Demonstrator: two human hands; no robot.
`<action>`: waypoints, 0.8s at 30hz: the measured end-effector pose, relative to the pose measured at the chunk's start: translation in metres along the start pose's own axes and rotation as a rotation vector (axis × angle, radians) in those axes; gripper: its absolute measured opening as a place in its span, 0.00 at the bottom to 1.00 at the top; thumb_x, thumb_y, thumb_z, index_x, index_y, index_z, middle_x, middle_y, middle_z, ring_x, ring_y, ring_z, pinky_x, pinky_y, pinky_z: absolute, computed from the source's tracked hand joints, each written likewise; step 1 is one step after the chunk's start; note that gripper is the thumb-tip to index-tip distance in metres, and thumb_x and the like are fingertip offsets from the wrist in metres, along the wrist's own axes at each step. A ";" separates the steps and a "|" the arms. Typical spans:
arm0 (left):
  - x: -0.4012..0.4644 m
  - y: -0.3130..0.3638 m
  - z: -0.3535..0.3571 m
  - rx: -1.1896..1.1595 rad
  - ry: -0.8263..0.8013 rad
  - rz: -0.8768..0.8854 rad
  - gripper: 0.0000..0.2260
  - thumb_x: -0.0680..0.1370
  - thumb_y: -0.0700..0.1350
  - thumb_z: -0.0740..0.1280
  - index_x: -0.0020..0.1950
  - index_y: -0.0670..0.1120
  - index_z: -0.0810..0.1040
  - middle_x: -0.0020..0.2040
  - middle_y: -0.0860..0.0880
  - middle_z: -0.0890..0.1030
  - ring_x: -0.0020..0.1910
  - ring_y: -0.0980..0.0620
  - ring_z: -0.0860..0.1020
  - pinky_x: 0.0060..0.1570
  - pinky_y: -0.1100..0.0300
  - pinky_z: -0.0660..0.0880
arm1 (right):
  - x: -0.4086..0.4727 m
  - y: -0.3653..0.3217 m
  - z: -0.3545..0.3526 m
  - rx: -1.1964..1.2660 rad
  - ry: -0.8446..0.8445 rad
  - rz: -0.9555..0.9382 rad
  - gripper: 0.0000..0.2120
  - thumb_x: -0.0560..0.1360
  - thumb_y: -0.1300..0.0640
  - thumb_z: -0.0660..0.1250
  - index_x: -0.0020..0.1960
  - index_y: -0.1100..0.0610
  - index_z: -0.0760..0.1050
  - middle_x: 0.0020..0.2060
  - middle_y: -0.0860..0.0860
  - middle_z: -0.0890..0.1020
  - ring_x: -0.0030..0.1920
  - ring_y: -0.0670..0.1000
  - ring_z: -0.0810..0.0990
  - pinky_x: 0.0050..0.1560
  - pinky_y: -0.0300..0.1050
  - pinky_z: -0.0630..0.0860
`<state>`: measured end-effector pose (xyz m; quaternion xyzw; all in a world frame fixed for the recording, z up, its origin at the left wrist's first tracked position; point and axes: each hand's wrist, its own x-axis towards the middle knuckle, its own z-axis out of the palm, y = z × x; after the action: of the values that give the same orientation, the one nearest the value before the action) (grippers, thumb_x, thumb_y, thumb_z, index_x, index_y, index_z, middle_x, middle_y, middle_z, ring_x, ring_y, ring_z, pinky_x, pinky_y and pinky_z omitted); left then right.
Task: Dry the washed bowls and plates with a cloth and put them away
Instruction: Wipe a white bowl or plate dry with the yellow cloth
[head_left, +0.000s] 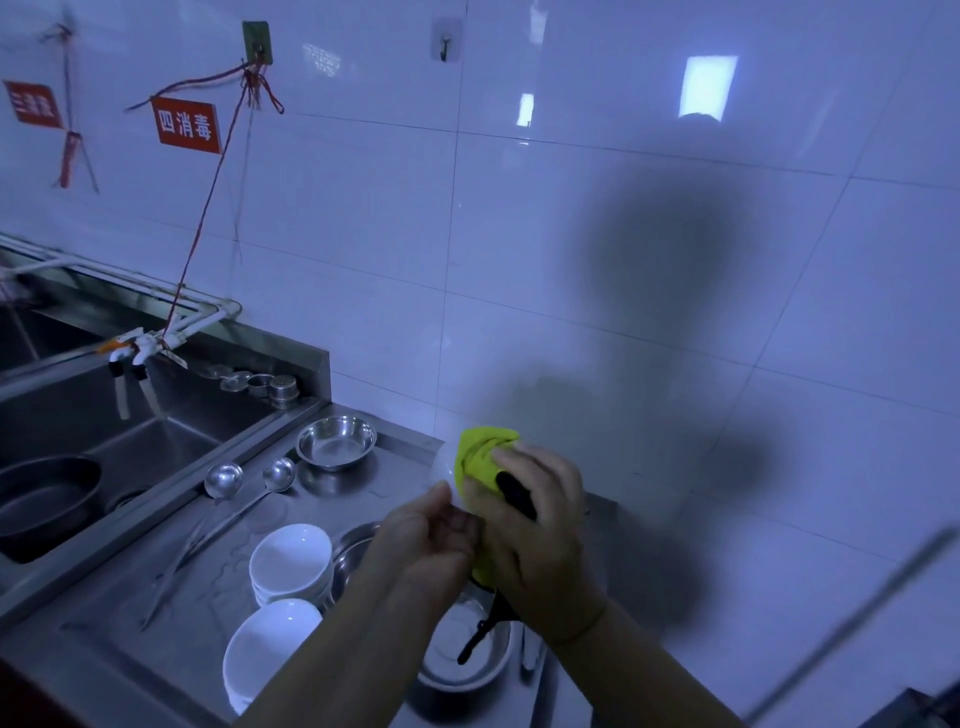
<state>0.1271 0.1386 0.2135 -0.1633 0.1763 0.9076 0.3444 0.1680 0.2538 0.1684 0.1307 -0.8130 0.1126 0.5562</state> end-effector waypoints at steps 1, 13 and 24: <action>0.000 0.000 0.000 -0.001 0.011 -0.006 0.09 0.80 0.35 0.57 0.42 0.35 0.72 0.28 0.40 0.80 0.26 0.47 0.80 0.29 0.57 0.79 | -0.003 0.000 0.000 -0.020 -0.016 -0.043 0.13 0.80 0.57 0.60 0.53 0.56 0.84 0.59 0.54 0.75 0.61 0.57 0.72 0.61 0.53 0.70; -0.005 0.003 -0.016 0.545 -0.229 0.288 0.11 0.79 0.32 0.54 0.47 0.37 0.76 0.41 0.42 0.83 0.42 0.48 0.79 0.45 0.57 0.77 | 0.001 0.020 -0.019 0.314 0.070 0.552 0.14 0.76 0.57 0.56 0.56 0.54 0.77 0.55 0.52 0.74 0.57 0.51 0.74 0.61 0.34 0.67; -0.004 0.023 -0.025 2.287 -0.423 1.374 0.13 0.62 0.36 0.74 0.43 0.47 0.81 0.36 0.51 0.80 0.35 0.50 0.78 0.36 0.65 0.66 | 0.032 0.033 -0.047 0.010 -0.568 -0.063 0.23 0.71 0.46 0.72 0.59 0.60 0.79 0.58 0.57 0.76 0.58 0.55 0.70 0.60 0.44 0.69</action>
<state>0.1186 0.1091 0.1975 0.4751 0.8167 0.2486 -0.2134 0.1868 0.2978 0.2142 0.1851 -0.9312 0.0581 0.3087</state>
